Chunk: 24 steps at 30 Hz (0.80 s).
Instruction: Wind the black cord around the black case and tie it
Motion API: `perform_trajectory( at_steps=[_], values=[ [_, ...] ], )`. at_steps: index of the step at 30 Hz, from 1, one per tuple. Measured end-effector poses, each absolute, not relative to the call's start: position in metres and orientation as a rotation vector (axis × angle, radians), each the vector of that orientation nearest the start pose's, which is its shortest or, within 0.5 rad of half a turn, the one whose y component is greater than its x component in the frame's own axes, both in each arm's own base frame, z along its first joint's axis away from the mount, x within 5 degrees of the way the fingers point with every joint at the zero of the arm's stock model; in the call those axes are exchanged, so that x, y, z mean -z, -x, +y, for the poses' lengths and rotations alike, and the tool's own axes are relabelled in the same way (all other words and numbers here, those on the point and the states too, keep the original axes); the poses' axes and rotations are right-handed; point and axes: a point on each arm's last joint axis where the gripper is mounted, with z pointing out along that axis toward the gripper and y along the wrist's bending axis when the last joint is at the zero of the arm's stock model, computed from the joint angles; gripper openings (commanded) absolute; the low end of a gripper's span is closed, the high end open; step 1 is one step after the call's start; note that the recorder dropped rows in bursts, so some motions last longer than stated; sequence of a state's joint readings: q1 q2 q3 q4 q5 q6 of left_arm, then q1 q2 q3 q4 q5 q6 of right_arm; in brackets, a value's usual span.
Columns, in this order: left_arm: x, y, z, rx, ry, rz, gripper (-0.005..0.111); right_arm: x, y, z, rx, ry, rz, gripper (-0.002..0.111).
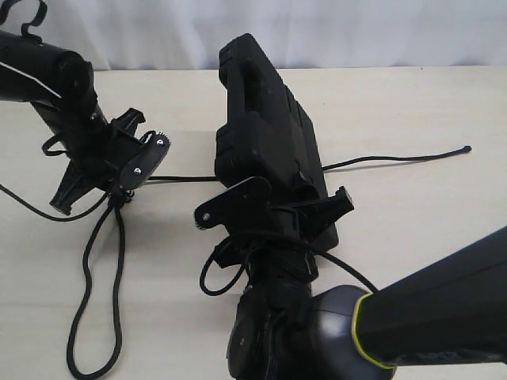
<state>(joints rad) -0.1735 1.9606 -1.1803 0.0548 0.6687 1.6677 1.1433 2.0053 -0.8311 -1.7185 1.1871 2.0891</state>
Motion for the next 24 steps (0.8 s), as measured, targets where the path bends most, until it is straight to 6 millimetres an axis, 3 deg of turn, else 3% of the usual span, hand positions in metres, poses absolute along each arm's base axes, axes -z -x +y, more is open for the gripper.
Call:
perform_trajectory(
  at_steps=[3, 7, 12, 13, 15, 17, 21, 24],
  values=[
    [-0.133, -0.366, -0.058, 0.323, 2.638, -1.865, 0.020, -0.127, -0.207, 0.254, 0.469, 0.408, 1.823, 0.006],
    [-0.133, -0.370, -0.059, 0.377, 2.604, -1.975, 0.052, -0.127, -0.207, 0.254, 0.469, 0.408, 1.823, 0.006],
    [-0.132, -0.366, -0.060, 0.297, 2.557, -2.017, 0.051, -0.127, -0.207, 0.254, 0.469, 0.408, 1.823, 0.006],
    [-0.132, -0.365, -0.056, 0.326, 2.564, -1.926, 0.051, -0.127, -0.207, 0.254, 0.469, 0.408, 1.823, 0.006],
    [-0.132, -0.363, -0.046, 0.374, 2.647, -1.573, 0.051, -0.127, -0.207, 0.254, 0.469, 0.408, 1.823, 0.006],
    [-0.128, -0.361, -0.048, 0.319, 2.762, -1.325, 0.051, -0.127, -0.207, 0.254, 0.469, 0.408, 1.823, 0.006],
    [-0.123, -0.364, -0.054, 0.298, 2.895, -1.178, 0.051, -0.127, -0.207, 0.254, 0.469, 0.408, 1.823, 0.006],
    [-0.118, -0.366, -0.057, 0.296, 2.919, -1.201, 0.051, -0.127, -0.207, 0.254, 0.489, 0.435, 1.819, 0.006]
  ],
)
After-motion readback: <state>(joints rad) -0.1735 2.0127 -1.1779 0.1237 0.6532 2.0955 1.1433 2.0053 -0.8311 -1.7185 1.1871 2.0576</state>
